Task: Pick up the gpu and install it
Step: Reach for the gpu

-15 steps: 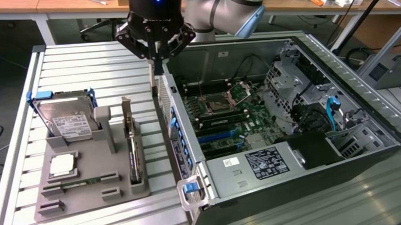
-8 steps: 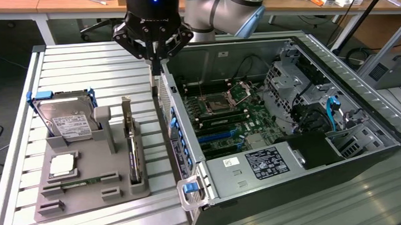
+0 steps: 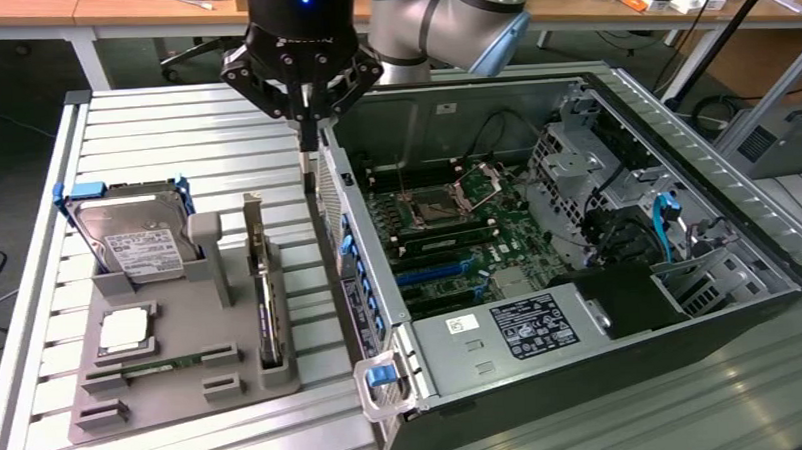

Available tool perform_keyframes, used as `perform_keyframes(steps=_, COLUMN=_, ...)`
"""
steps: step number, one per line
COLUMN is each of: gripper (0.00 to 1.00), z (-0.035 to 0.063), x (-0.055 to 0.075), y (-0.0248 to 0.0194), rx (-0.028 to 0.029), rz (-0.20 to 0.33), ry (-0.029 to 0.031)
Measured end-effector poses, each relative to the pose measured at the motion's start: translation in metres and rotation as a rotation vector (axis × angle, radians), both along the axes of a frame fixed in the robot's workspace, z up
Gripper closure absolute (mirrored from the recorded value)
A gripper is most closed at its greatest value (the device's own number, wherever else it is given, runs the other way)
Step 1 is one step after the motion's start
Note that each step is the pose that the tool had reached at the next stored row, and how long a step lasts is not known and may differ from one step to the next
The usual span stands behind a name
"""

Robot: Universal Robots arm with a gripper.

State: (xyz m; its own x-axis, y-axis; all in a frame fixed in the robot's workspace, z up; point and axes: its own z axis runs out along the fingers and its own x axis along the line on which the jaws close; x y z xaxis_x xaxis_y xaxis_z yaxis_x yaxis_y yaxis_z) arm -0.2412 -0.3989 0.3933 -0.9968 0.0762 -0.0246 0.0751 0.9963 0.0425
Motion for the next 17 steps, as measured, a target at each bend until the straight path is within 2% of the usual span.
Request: perform_keyframes(steps=17, gripper=0.89, z=0.0, x=-0.012, y=0.0, rx=-0.0001, rz=0.0, ry=0.0001)
